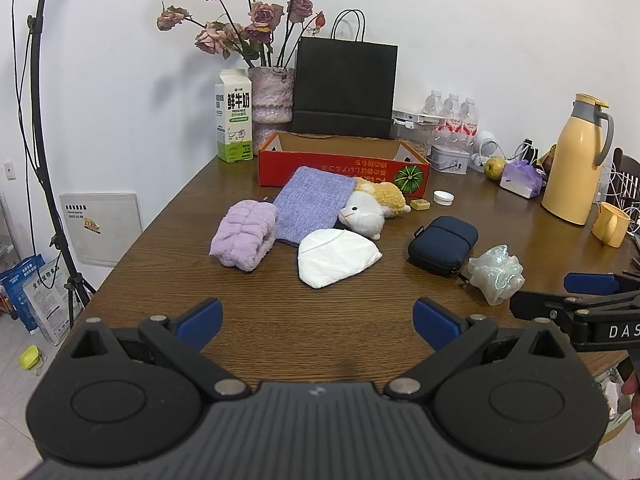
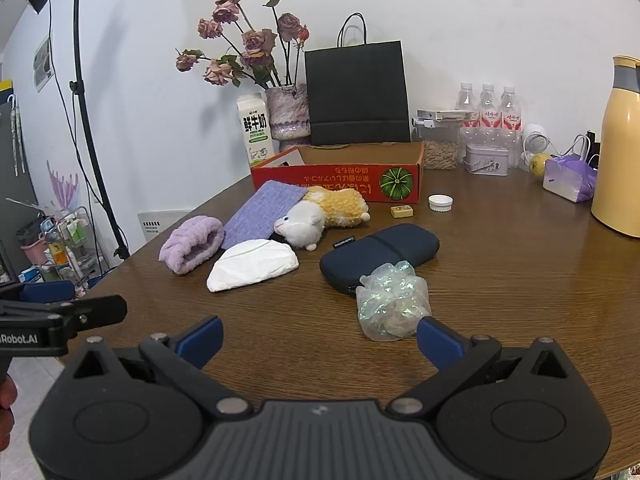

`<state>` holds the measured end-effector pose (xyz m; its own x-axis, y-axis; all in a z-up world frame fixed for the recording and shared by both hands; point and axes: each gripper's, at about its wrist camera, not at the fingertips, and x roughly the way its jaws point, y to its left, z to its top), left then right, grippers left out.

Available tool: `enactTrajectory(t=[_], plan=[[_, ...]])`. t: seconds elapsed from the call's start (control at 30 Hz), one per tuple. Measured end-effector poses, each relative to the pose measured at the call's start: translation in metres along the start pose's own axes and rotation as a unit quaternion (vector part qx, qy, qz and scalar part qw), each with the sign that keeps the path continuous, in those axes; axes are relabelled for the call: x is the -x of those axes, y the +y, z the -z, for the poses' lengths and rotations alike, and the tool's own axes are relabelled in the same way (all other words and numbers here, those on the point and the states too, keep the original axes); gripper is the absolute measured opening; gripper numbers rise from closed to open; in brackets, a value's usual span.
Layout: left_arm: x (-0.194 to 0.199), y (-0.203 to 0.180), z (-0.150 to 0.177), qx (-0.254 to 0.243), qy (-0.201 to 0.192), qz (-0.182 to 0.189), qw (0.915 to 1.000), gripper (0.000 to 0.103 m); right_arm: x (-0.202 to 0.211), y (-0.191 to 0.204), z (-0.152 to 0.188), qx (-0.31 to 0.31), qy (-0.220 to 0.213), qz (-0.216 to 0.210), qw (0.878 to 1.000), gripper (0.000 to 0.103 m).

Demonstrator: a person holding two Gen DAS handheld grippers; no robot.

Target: Organize objects

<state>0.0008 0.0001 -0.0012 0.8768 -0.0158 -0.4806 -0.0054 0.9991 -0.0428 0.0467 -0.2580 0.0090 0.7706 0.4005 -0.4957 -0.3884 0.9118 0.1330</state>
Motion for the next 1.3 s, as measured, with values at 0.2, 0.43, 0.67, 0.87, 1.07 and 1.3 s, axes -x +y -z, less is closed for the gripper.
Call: enactTrajectory(t=[0.2, 0.43, 0.67, 0.87, 1.07, 1.3], plan=[[-0.0012, 0.0009, 0.0001, 0.002, 0.000, 0.000, 1.0000, 0.103, 0.0008, -0.0002, 0.0001, 0.000, -0.001, -0.001, 1.000, 0.103], [-0.0010, 0.0011, 0.0004, 0.003, 0.000, 0.000, 1.0000, 0.103, 0.0006, -0.0006, 0.0002, -0.001, 0.000, 0.001, 1.000, 0.103], [-0.0020, -0.0004, 0.0005, 0.002, -0.002, 0.000, 1.0000, 0.103, 0.0006, -0.0006, 0.0004, -0.001, 0.000, 0.001, 1.000, 0.103], [-0.0023, -0.0015, 0.0005, 0.001, -0.003, 0.001, 1.0000, 0.103, 0.0005, -0.0006, 0.0005, 0.000, 0.000, 0.001, 1.000, 0.103], [-0.0021, -0.0018, 0.0017, 0.001, -0.004, 0.002, 1.0000, 0.103, 0.0008, -0.0006, 0.0005, 0.000, -0.001, 0.001, 1.000, 0.103], [-0.0016, -0.0014, 0.0019, 0.001, -0.005, 0.002, 1.0000, 0.103, 0.0008, -0.0007, 0.0006, 0.001, -0.001, 0.001, 1.000, 0.103]])
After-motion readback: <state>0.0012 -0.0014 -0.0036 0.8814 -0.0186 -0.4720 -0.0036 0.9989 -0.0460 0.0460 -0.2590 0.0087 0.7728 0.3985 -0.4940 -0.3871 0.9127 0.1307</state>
